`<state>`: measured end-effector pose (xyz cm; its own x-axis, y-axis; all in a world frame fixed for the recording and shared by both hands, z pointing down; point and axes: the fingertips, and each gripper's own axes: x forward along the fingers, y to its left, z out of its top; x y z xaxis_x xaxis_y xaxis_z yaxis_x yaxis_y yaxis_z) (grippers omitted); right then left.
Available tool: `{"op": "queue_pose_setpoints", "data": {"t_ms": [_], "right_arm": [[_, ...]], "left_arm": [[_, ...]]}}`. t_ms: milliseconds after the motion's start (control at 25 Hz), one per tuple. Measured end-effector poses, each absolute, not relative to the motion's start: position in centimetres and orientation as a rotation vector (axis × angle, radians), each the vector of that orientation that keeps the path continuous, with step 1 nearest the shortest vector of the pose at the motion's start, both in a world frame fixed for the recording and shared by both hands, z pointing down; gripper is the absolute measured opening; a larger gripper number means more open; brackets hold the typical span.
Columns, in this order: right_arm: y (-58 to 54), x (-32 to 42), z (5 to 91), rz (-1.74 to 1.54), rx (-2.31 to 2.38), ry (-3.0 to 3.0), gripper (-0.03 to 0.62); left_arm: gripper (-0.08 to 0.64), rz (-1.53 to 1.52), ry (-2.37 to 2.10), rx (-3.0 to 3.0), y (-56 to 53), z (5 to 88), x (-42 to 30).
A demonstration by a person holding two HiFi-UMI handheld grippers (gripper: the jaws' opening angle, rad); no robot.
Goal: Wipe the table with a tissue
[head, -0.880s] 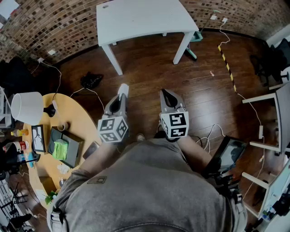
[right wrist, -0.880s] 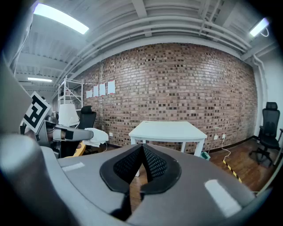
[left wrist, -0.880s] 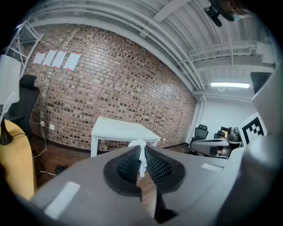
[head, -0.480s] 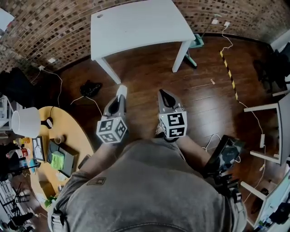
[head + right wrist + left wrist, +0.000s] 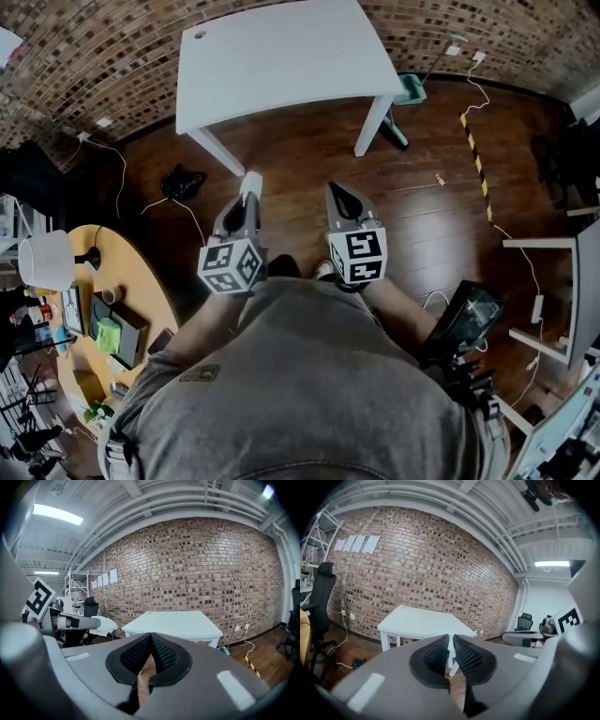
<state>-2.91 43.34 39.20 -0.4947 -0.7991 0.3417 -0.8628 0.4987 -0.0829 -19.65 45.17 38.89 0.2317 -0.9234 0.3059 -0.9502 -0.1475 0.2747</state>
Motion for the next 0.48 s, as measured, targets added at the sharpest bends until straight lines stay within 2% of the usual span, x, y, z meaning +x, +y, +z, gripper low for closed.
{"op": "queue_pose_setpoints", "data": {"t_ms": [480], "right_arm": [[33.9, -5.0, 39.9, 0.351, 1.427, -2.447, 0.014]], "left_arm": [[0.015, 0.063, -1.696, 2.113, 35.0, 39.6, -22.0]]}}
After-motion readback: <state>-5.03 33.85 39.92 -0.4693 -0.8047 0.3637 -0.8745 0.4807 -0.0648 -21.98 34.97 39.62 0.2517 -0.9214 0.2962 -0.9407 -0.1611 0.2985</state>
